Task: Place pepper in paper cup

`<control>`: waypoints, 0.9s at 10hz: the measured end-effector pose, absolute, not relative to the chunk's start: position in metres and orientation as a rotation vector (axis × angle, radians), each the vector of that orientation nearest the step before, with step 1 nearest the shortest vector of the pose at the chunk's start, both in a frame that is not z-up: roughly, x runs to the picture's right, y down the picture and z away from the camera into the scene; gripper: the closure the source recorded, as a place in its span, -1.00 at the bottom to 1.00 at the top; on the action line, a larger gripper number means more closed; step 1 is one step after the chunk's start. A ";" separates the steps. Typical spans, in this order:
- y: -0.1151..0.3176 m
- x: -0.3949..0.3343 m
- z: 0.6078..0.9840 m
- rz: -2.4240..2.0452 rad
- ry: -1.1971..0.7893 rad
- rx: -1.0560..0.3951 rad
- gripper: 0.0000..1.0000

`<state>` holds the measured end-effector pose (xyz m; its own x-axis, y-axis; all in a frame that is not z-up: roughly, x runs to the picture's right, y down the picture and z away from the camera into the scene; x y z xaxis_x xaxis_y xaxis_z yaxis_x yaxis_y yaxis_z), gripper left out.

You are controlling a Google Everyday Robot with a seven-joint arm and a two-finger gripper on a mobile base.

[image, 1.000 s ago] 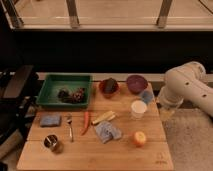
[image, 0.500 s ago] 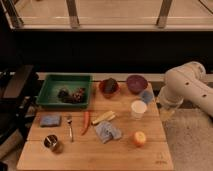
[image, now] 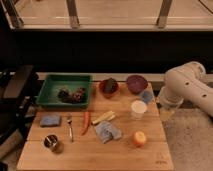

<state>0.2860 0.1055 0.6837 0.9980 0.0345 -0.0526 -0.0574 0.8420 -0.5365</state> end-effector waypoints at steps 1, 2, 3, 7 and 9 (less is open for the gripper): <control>0.107 0.287 0.684 0.057 0.029 -0.576 -0.30; 0.114 0.294 0.687 0.072 0.012 -0.597 -0.30; 0.125 0.304 0.690 0.097 -0.008 -0.616 -0.30; 0.150 0.325 0.686 0.177 -0.095 -0.653 -0.30; 0.164 0.323 0.674 0.219 -0.208 -0.663 -0.30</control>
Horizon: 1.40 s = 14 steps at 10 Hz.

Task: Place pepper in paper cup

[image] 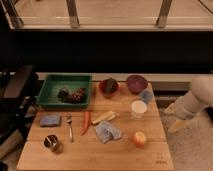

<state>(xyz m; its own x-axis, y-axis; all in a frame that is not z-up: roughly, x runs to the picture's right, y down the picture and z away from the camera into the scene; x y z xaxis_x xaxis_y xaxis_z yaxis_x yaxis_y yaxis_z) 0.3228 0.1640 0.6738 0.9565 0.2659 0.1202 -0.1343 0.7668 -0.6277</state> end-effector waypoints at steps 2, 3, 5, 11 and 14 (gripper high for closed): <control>0.171 0.304 0.670 0.232 -0.294 -0.680 -0.30; 0.176 0.299 0.668 0.230 -0.303 -0.680 -0.30; 0.183 0.273 0.666 0.216 -0.338 -0.665 -0.30; 0.190 0.187 0.655 0.103 -0.463 -0.632 -0.30; 0.191 0.183 0.653 0.095 -0.463 -0.633 -0.30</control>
